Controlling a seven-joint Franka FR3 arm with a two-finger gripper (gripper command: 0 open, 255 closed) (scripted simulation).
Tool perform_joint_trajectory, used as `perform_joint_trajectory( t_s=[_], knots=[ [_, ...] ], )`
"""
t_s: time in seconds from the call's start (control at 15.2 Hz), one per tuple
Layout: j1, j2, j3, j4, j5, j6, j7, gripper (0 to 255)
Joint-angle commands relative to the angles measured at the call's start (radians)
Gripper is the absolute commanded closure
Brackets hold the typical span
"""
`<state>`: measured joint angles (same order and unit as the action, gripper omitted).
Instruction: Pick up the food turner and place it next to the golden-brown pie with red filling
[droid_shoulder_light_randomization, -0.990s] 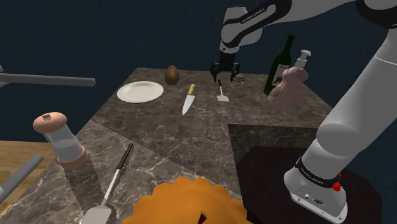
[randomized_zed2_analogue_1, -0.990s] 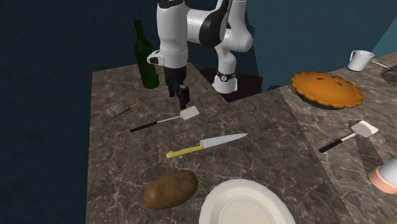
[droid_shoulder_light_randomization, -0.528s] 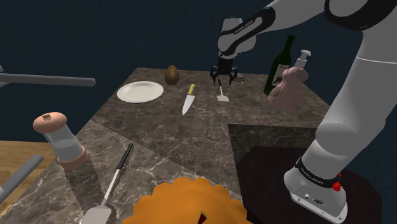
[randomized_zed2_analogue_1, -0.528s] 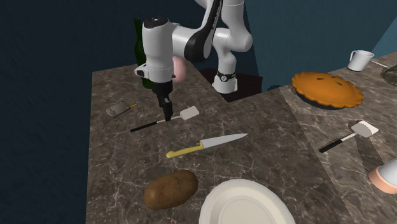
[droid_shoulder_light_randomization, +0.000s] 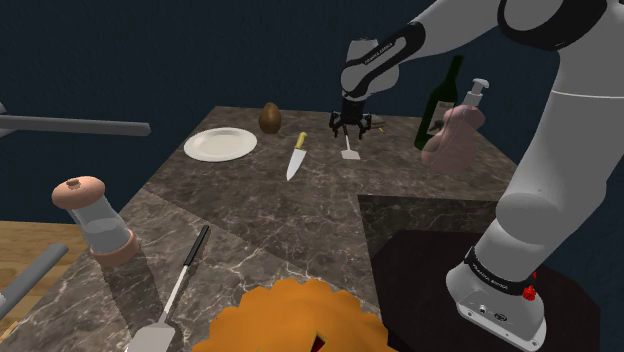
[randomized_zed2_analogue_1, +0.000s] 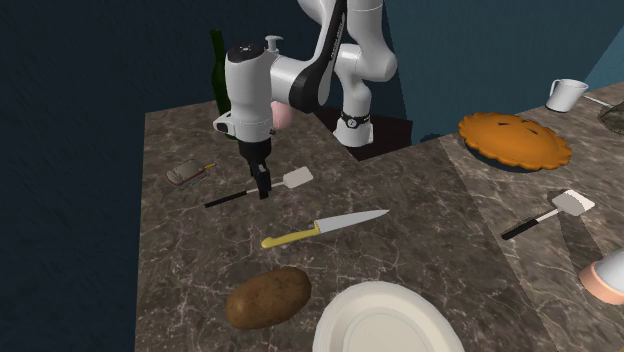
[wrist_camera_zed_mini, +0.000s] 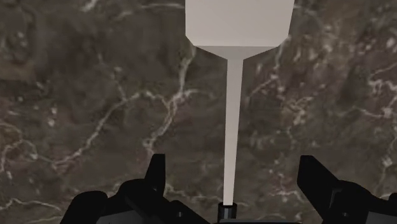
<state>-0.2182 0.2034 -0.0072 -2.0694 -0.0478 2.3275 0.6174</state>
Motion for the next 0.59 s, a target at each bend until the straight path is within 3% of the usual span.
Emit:
perform_joint_trajectory(
  t_s=[0.0, 0.26, 0.33, 0.53],
  knots=[
    [0.0, 0.001, 0.0, 0.0, 0.0, 0.001, 0.0, 0],
    [0.0, 0.001, 0.0, 0.0, 0.0, 0.001, 0.0, 0],
    [0.0, 0.001, 0.0, 0.0, 0.0, 0.001, 0.0, 255],
    [0.0, 0.001, 0.0, 0.0, 0.0, 0.001, 0.0, 255]
  ],
)
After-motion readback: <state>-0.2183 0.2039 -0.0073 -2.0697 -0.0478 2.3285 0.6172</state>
